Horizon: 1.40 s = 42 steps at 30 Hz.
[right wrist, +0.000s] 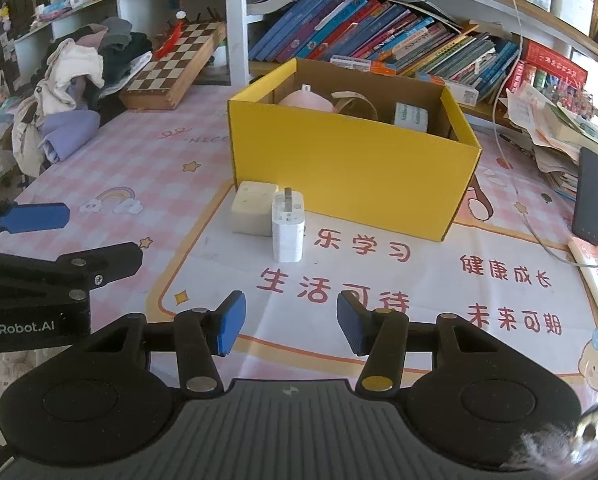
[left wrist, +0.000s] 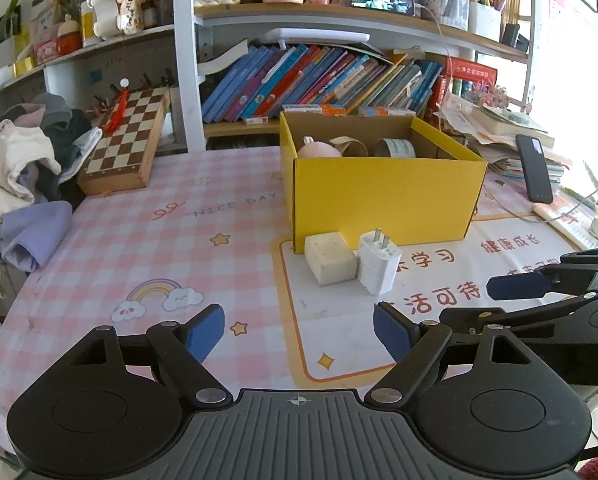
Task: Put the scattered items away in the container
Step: 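Withdraw both tools from the box toward the white cube and white plug chargers, then close the right gripper on the white plug while the left gripper grasps the white cube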
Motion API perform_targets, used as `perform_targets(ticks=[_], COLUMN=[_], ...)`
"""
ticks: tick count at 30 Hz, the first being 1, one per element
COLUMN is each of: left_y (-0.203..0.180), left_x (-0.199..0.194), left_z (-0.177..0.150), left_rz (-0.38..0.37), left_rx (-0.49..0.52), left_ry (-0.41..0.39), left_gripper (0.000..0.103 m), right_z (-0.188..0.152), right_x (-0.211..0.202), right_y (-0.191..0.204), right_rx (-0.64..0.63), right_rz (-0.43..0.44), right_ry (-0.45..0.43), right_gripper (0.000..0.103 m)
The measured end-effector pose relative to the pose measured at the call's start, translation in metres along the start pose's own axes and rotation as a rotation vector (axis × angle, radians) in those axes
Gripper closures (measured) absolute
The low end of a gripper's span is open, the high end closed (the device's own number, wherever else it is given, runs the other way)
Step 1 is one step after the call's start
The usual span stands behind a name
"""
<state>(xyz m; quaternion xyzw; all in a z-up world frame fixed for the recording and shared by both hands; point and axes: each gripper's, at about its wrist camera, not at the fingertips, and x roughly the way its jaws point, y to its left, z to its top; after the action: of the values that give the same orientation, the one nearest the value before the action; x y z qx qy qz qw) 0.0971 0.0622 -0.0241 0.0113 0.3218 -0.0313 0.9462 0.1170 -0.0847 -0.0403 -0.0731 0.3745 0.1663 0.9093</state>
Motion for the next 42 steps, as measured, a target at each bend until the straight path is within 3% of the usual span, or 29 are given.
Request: perform_targets(ticks=[26, 42], left_y=[0.006, 0.012], left_x=[0.024, 0.051], left_z=[0.011, 0.021], left_rz=[0.009, 0.058], left_rx=[-0.042, -0.088], left_ry=[0.024, 0.055], left_gripper=[0.019, 0.02], right_z=[0.02, 0.05], right_x=[0.026, 0.074], right_y=[-0.008, -0.014], right_rx=[-0.012, -0.053], right_rz=[0.014, 0.088], right_ry=[0.024, 0.071], right_gripper=[0.054, 0.053])
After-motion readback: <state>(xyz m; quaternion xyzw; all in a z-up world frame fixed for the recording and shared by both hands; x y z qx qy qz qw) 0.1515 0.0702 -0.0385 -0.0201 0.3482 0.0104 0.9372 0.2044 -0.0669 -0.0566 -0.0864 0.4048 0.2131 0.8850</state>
